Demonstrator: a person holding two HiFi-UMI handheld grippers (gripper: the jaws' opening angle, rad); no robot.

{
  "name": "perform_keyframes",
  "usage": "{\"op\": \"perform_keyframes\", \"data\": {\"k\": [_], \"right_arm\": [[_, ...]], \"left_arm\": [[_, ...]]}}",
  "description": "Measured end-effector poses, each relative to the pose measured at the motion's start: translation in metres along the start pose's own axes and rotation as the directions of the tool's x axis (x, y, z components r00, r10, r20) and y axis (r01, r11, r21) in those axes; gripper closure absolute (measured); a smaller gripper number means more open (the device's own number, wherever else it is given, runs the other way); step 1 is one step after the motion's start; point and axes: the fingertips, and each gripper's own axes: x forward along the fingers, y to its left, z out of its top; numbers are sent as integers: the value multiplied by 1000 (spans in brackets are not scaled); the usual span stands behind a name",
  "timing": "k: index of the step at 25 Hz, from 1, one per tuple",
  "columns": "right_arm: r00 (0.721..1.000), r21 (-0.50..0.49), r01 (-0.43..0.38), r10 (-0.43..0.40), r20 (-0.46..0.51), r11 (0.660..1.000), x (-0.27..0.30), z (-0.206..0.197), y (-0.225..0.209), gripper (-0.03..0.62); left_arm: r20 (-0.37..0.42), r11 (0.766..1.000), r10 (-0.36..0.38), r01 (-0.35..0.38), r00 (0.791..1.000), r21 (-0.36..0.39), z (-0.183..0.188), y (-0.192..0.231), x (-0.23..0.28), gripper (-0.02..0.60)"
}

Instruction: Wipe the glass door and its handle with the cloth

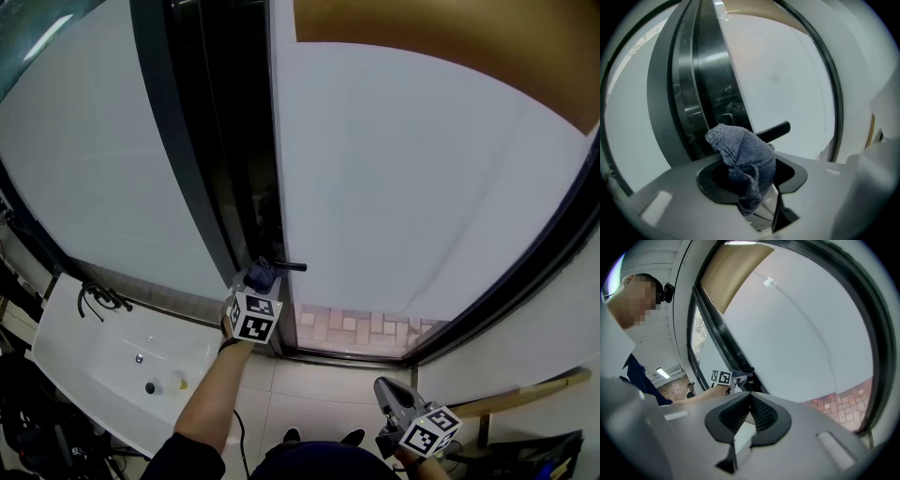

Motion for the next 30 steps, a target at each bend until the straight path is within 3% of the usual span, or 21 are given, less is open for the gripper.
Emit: {"op": "perform_keyframes", "data": {"k": [9, 12, 15, 17, 21, 24, 28, 30], "right_arm": [[999, -8, -36, 36, -18, 999, 12, -3, 13, 591], [999, -12, -37, 37, -11, 999, 11, -1, 16, 591], [1000, -4, -16, 16, -8, 1000, 4, -2, 9, 592], [1000, 5, 3, -3, -11, 1000, -1, -5, 2, 591], [1000, 15, 23, -23, -12, 1000, -8, -8, -6, 591], [1000, 19, 25, -25, -5, 999, -8, -6, -7, 591], [999, 26, 37, -37, 11, 999, -13, -2, -10, 591], [999, 30, 47, -48, 21, 998, -18, 0, -14, 592]], "left_arm": [[86, 978, -166, 152, 982, 145, 43, -82, 0, 410], [92, 973, -193, 179, 977, 144, 39, -87, -3, 410], [61, 975, -200, 193, 978, 109, 9, -81, -10, 410], [36, 987, -153, 151, 988, 48, -18, -60, -11, 410], [12, 998, 1, 0, 1000, -68, -46, -1, -3, 410], [14, 997, 76, -76, 997, -6, -39, 17, 18, 410], [12, 981, 122, -122, 992, 153, -34, 2, 50, 411], [7, 975, 145, -144, 989, 167, -35, 1, 57, 409]]}}
